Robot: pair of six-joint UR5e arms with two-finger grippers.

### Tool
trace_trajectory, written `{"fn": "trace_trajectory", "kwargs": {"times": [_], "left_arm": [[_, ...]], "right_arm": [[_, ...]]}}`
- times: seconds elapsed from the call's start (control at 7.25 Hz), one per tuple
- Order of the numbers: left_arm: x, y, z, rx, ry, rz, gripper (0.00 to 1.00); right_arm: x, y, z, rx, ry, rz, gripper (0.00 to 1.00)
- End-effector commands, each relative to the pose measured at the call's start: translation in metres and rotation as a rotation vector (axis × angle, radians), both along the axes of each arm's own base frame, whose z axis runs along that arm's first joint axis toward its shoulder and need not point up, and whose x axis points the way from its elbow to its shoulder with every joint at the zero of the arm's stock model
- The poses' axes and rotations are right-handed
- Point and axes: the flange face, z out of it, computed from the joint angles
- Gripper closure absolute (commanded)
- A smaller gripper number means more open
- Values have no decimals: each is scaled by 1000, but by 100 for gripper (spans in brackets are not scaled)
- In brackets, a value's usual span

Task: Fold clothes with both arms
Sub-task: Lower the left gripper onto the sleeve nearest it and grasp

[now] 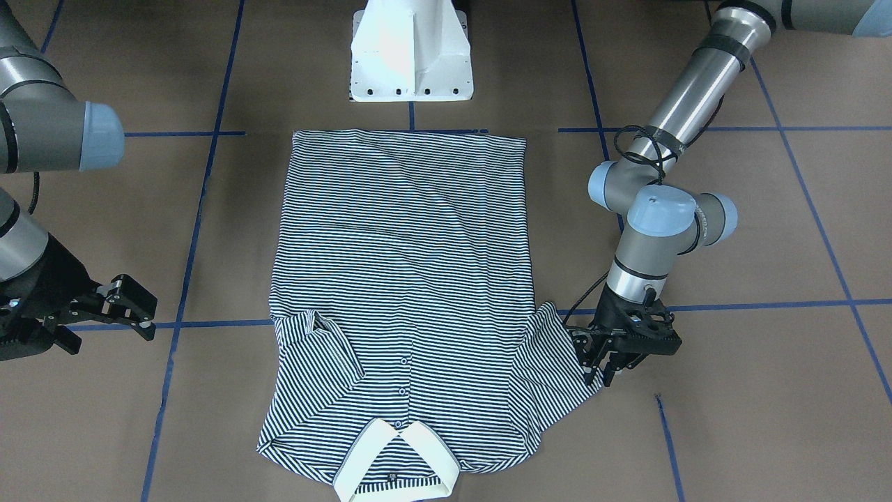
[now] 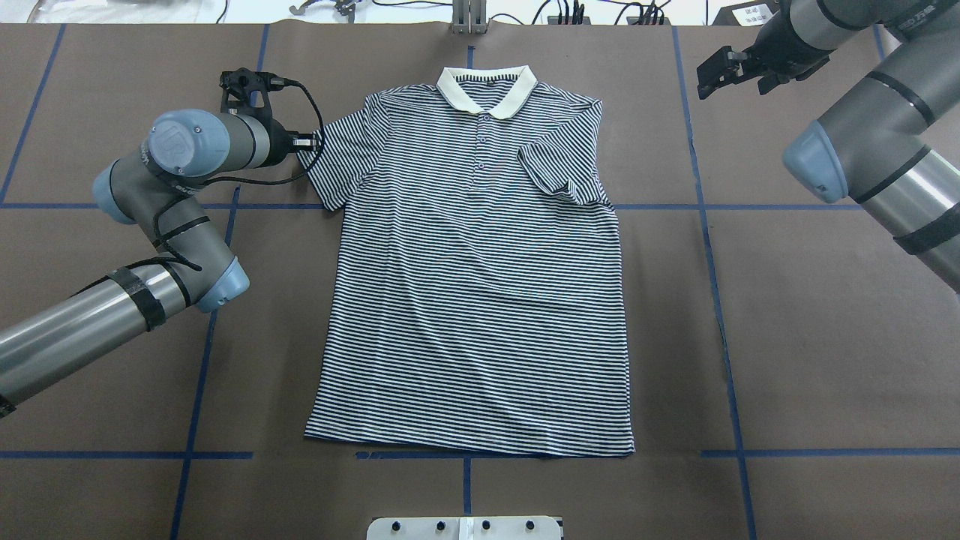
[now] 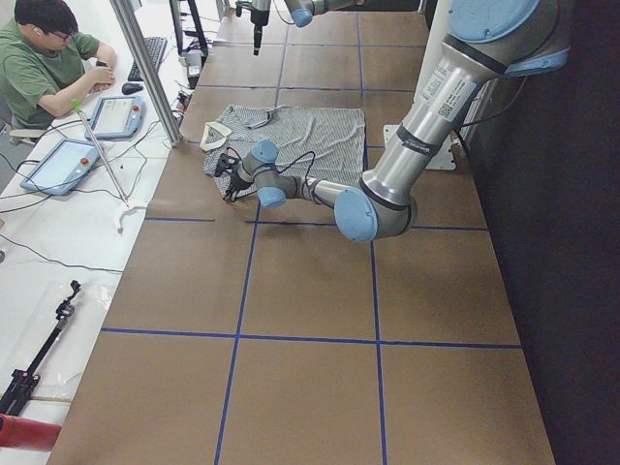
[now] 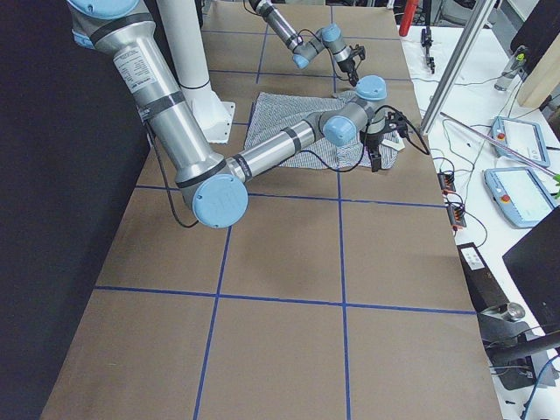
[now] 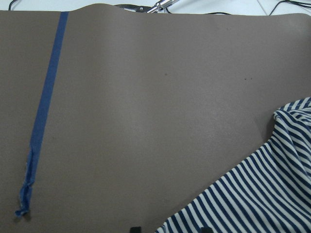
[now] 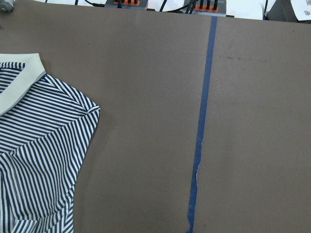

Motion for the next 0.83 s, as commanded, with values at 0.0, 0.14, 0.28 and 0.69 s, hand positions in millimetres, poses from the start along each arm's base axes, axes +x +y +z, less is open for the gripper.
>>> {"fn": "trace_trajectory", "kwargs": {"times": [0.0,0.14,0.28,0.69], "left_arm": [[0,1,-5,15,-1,2,100],[-1,3,-17,30,15,4,100],[-2,4,-32,37,25,8,100],[35,-14,-132,-64,-16,-9,100]], "right_arm": [[0,0,1,-1,1,0,0],[1,1,1,-2,1,2,0],[1,1,1,-2,1,2,0],[1,1,2,-2,3,3,0]]}}
